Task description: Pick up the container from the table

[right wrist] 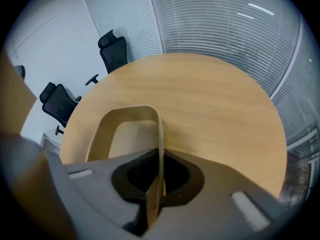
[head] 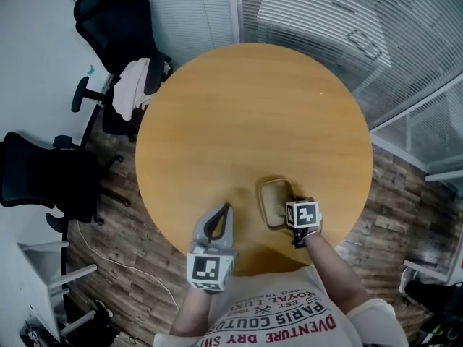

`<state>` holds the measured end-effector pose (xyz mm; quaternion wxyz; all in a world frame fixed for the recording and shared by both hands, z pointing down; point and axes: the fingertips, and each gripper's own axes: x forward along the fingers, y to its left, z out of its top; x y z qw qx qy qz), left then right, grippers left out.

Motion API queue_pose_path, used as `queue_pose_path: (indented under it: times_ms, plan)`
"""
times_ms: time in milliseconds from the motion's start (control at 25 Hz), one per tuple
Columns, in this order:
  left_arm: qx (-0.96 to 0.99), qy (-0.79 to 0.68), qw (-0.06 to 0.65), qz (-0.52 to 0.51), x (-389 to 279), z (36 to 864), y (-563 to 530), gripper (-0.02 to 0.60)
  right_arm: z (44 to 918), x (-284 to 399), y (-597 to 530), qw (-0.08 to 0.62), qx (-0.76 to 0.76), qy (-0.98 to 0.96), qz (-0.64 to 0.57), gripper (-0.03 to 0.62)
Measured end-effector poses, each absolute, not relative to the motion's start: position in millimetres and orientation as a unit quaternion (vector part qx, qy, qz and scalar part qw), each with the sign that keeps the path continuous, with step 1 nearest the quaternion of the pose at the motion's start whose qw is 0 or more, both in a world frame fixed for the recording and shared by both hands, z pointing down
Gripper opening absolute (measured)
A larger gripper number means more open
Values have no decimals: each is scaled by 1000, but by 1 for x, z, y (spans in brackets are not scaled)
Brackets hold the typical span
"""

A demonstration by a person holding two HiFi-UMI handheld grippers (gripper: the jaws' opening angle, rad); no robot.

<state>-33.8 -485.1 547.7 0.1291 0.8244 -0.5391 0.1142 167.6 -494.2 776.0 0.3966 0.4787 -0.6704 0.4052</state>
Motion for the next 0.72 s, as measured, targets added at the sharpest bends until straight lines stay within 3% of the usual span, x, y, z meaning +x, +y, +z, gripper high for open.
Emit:
queue_pose_path:
  times_ms: [200,720]
  plan:
    - [825,-540,127,108,-32,537,-487,6,734,171,-505,367,484,-696,382,5]
    - [824,-552,105,80,-30,490,-474,6,558,164,-517,188,527,-796,229,5]
